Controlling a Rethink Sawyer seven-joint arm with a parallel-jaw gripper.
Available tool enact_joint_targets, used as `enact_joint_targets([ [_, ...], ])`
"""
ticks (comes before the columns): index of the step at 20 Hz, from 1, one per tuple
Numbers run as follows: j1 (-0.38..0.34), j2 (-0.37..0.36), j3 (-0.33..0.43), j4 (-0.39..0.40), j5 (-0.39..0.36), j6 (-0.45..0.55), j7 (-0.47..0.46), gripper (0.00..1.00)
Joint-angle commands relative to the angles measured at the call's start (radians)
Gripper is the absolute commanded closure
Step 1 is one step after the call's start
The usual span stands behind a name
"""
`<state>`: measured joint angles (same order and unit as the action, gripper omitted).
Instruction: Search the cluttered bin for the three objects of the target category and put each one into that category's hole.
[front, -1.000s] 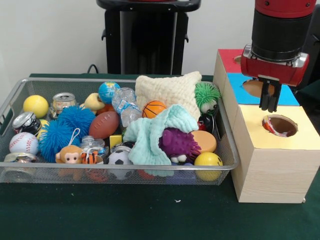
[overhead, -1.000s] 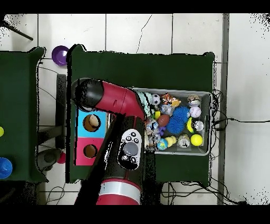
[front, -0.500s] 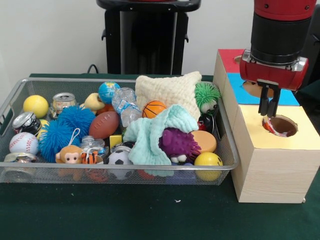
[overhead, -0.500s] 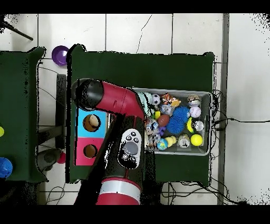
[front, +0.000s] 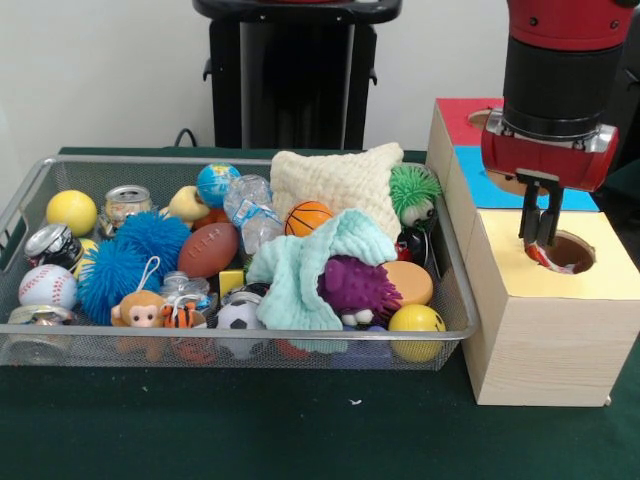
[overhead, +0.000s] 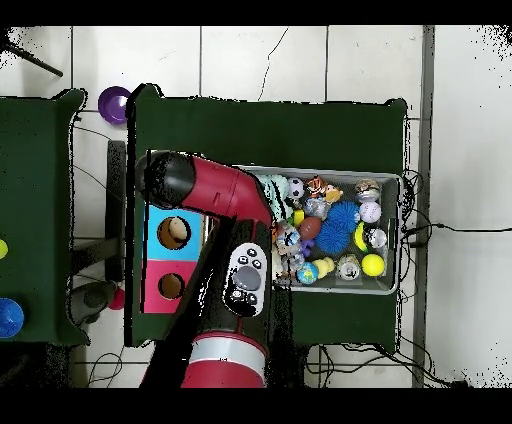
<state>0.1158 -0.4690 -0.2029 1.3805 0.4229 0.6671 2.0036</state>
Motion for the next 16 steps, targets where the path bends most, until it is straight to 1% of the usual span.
enact_joint_targets([
  [1,-0.030,0.069,0.101,0.071,0.035,-0.033,0.189,1.00],
  [9,-0.042,0.083,0.100,0.057,0.022,-0.001,0.164,1.00],
  [16,-0.047,0.091,0.098,0.038,0.024,0.060,0.172,1.00],
])
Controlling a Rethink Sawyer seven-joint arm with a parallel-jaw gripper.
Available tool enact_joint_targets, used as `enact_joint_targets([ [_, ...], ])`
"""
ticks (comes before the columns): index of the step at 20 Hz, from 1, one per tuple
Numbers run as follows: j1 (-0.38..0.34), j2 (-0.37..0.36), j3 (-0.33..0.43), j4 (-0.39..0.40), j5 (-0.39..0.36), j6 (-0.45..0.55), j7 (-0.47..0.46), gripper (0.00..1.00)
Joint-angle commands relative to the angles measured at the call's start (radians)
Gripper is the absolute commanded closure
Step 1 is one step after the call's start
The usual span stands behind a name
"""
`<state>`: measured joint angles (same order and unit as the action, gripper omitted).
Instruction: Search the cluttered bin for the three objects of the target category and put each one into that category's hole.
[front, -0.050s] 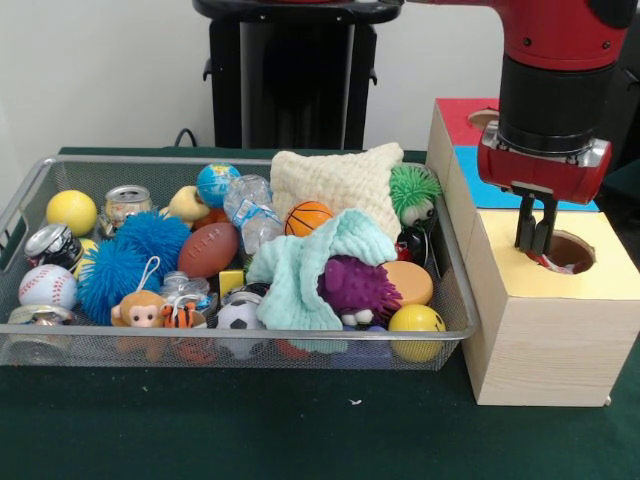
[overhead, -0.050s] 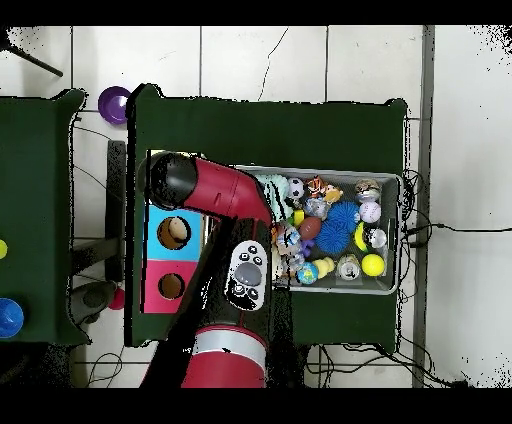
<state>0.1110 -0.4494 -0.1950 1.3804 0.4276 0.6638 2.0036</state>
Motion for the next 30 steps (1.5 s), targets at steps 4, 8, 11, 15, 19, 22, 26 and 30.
enact_joint_targets([
  [4,-0.044,0.065,0.096,0.038,0.025,0.099,0.178,1.00],
  [8,-0.040,0.056,0.108,0.049,0.047,0.110,0.203,1.00],
  [11,-0.044,0.056,0.119,0.047,0.061,0.107,0.208,1.00],
  [15,-0.048,0.045,0.132,0.063,0.080,0.097,0.214,1.00],
  [19,-0.057,0.043,0.149,0.076,0.096,0.091,0.209,1.00],
  [22,-0.053,0.038,0.146,0.081,0.096,0.091,0.207,1.00],
  [26,-0.046,0.044,0.139,0.072,0.096,0.092,0.216,1.00],
  [30,-0.041,0.063,0.125,0.049,0.053,0.115,0.177,1.00],
])
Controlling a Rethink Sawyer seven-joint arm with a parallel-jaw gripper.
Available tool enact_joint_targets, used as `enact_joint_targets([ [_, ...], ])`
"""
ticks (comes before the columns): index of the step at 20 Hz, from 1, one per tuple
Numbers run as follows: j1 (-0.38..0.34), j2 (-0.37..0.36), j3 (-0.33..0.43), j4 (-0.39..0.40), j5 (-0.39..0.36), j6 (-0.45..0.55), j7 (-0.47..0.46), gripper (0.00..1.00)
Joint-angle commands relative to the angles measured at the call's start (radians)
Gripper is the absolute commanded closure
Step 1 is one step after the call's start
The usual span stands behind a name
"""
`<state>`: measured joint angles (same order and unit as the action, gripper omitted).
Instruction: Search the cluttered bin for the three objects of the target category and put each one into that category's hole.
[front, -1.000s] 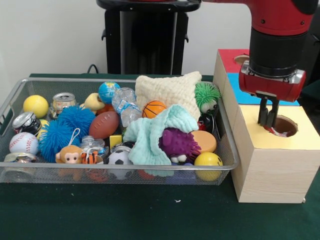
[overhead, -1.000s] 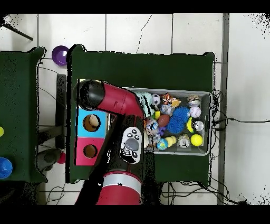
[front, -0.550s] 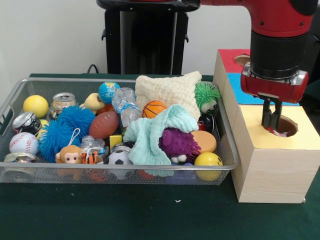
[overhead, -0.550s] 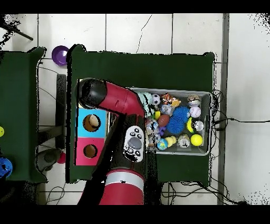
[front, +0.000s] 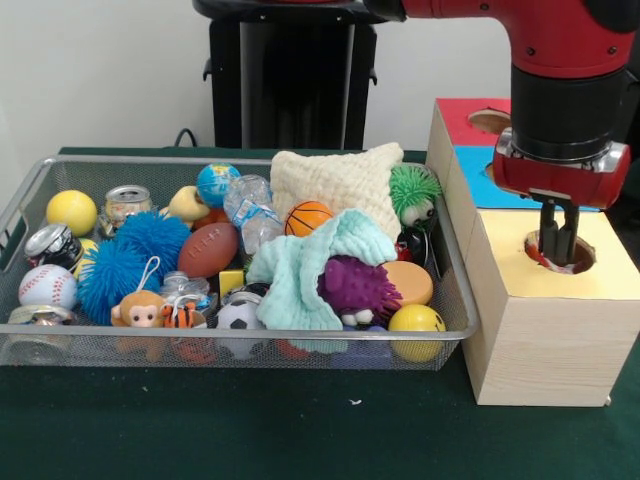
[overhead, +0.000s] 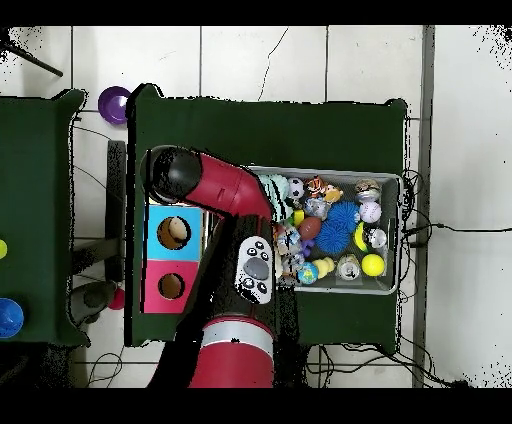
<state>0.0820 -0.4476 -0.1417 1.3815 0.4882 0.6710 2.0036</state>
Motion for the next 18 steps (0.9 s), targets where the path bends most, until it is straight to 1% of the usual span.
enact_joint_targets([
  [1,-0.009,0.067,0.065,0.044,-0.021,0.115,0.167,1.00],
  [2,-0.006,0.071,0.056,0.040,-0.031,0.113,0.163,1.00],
  [4,0.012,0.081,0.028,0.026,-0.076,0.124,0.135,1.00],
  [7,0.046,0.108,-0.023,-0.006,-0.152,0.097,0.085,1.00],
  [9,0.060,0.129,-0.046,-0.016,-0.185,0.080,0.080,1.00],
  [11,0.064,0.157,-0.053,-0.036,-0.222,0.091,0.058,1.00],
  [12,0.067,0.164,-0.057,-0.034,-0.219,0.078,0.078,1.00],
  [13,0.070,0.158,-0.053,-0.022,-0.218,0.086,0.088,1.00],
  [16,0.041,0.163,-0.010,-0.019,-0.219,0.108,0.055,1.00],
  [18,0.040,0.166,-0.008,-0.019,-0.215,0.107,0.074,1.00],
])
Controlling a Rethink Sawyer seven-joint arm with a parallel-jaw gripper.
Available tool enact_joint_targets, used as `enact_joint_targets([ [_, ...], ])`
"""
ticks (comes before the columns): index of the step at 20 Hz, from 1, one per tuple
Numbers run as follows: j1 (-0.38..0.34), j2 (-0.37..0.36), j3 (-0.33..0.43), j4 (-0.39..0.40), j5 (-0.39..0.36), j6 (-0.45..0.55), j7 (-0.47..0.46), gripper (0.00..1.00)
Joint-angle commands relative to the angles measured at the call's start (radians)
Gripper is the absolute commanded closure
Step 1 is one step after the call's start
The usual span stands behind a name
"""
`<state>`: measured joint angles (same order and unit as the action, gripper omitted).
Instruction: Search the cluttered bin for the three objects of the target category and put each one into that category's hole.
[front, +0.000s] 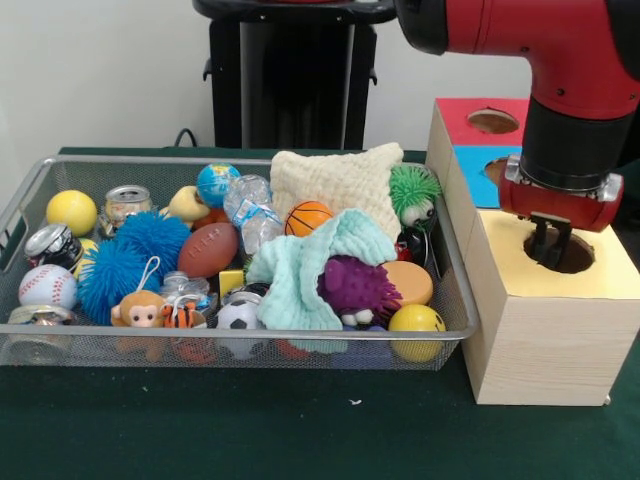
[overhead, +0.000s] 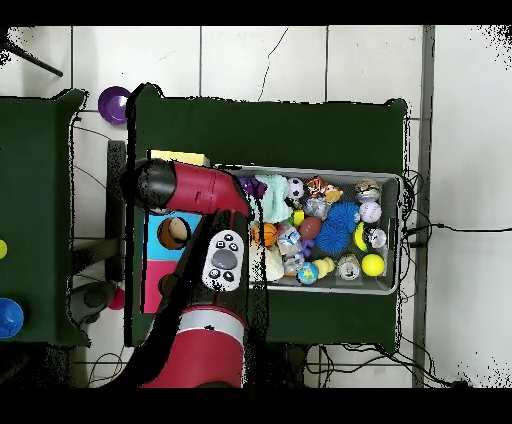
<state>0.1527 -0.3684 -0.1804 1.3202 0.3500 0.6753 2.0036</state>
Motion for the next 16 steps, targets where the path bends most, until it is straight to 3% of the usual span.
enact_joint_targets([
  [1,-0.036,0.085,0.037,0.047,-0.073,0.100,0.075,1.00],
  [10,-0.050,0.081,0.036,0.064,-0.094,0.036,0.047,1.00],
  [13,-0.058,0.034,0.031,0.101,-0.082,0.029,0.057,1.00],
  [16,-0.068,-0.067,0.019,0.123,-0.093,0.133,0.014,1.00],
])
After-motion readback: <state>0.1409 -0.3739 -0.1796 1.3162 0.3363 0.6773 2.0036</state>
